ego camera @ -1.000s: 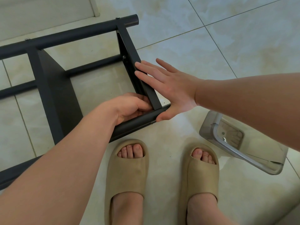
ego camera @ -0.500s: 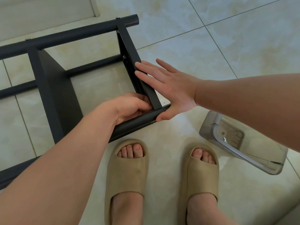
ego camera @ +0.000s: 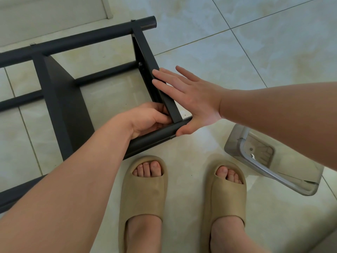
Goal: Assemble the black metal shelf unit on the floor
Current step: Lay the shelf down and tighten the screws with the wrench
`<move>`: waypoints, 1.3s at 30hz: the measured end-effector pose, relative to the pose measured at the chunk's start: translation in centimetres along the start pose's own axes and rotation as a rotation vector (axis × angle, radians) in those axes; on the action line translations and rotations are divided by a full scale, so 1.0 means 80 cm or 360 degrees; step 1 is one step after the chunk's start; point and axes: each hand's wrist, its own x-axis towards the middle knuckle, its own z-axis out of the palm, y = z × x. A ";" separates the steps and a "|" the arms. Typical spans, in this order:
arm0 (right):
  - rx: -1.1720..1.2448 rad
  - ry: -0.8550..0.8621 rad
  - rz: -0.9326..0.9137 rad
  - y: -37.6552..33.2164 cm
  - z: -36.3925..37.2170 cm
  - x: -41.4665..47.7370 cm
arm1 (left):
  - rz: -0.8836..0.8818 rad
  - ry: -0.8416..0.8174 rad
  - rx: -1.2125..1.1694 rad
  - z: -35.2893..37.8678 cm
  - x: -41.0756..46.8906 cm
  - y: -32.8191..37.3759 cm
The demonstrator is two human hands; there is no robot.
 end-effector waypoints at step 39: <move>-0.0013 0.0019 -0.0008 0.001 0.003 0.000 | -0.0105 -0.0018 -0.0003 -0.001 0.000 -0.001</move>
